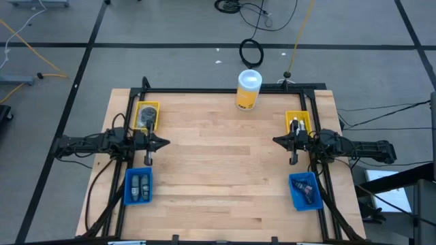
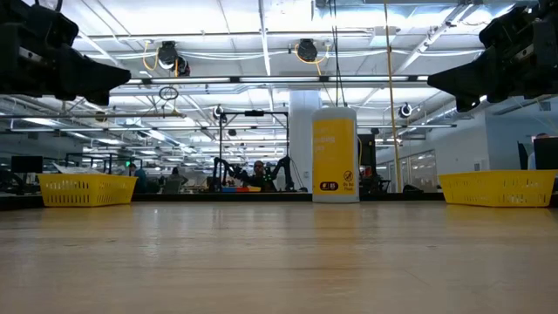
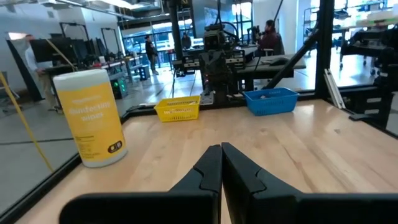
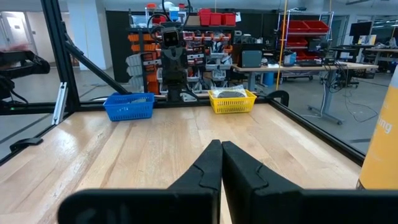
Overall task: Pick & Place Travel size toiletries
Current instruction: Return to Home Position
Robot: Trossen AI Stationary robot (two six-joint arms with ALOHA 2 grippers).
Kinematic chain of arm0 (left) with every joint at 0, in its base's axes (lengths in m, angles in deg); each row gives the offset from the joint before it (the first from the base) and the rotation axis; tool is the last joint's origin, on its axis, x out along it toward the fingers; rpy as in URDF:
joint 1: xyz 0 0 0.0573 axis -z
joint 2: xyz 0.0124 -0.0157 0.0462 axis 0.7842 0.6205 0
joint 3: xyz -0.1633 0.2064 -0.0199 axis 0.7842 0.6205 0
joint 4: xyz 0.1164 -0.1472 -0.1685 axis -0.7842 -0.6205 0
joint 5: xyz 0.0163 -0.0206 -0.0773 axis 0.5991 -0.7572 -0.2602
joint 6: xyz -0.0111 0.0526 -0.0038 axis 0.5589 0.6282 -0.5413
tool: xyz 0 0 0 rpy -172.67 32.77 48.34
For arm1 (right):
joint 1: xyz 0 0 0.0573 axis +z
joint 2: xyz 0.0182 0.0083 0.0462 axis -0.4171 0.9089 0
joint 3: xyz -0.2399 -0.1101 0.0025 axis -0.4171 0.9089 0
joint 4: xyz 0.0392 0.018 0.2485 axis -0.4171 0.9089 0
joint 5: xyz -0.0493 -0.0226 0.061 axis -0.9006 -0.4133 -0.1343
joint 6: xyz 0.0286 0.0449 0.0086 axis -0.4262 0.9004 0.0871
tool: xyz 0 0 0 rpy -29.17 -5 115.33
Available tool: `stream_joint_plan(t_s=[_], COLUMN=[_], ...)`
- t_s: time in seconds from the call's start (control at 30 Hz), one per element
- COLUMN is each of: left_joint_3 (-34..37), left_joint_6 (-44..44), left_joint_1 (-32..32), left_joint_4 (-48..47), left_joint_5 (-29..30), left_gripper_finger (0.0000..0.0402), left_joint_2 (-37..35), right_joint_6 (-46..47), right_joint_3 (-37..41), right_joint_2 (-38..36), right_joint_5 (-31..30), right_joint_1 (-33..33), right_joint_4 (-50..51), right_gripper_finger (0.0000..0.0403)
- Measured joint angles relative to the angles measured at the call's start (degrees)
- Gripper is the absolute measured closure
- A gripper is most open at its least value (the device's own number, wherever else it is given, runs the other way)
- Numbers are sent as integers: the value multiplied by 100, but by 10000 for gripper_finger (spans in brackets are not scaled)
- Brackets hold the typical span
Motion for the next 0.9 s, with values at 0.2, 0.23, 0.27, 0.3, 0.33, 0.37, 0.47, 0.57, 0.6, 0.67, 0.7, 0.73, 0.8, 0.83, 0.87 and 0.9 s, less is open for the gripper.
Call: stream_joint_plan(t_s=[0.2, 0.23, 0.27, 0.3, 0.33, 0.37, 0.47, 0.57, 0.6, 0.67, 0.7, 0.73, 0.8, 0.83, 0.87, 0.9], left_joint_3=[9, 10, 11, 11, 11, 11, 12, 13, 13, 13, 13, 13, 13, 13, 13, 13], left_joint_6=[-175, -168, -165, -168, -178, -178, -178, -178, -178, -178, -178, -178, -178, -178, -176, -166], left_joint_1=[-10, -10, -10, -10, -10, -10, -10, -10, -10, -10, -10, -10, -10, -10, -10, -10], left_joint_4=[106, 114, 115, 115, 117, 119, 125, 131, 132, 134, 134, 134, 136, 137, 137, 137], left_joint_5=[22, 22, 22, 24, 22, 22, 23, 24, 22, 23, 22, 22, 22, 22, 22, 22], left_gripper_finger=[394, 394, 394, 394, 394, 394, 394, 394, 394, 394, 394, 394, 394, 394, 394, 394], left_joint_2=[4, 4, 4, 4, 4, 4, 4, 4, 4, 4, 4, 4, 4, 4, 4, 4], right_joint_6=[0, 0, 2, 2, 1, 1, 0, 0, 0, 0, 1, 0, 2, 16, 38, 41], right_joint_3=[0, 0, 0, 0, 0, 0, 0, 0, 0, 0, 0, 0, 0, 0, 0, 0], right_joint_2=[0, 0, 0, 0, 0, 0, 0, 0, 0, 0, 0, 0, 0, 0, -1, -16], right_joint_5=[2, 0, 2, 2, 0, 1, 1, 2, 2, 2, 2, 2, 2, 43, 132, 187], right_joint_1=[0, 0, 0, 0, 0, 0, 0, 0, 0, 0, -2, -1, 0, 0, -1, 30], right_joint_4=[0, 0, 0, 0, 0, -1, -1, -2, -1, 0, 0, -2, -1, -4, -10, 6], right_gripper_finger=[403, 403, 403, 403, 403, 403, 403, 403, 403, 403, 403, 403, 403, 403, 403, 403])
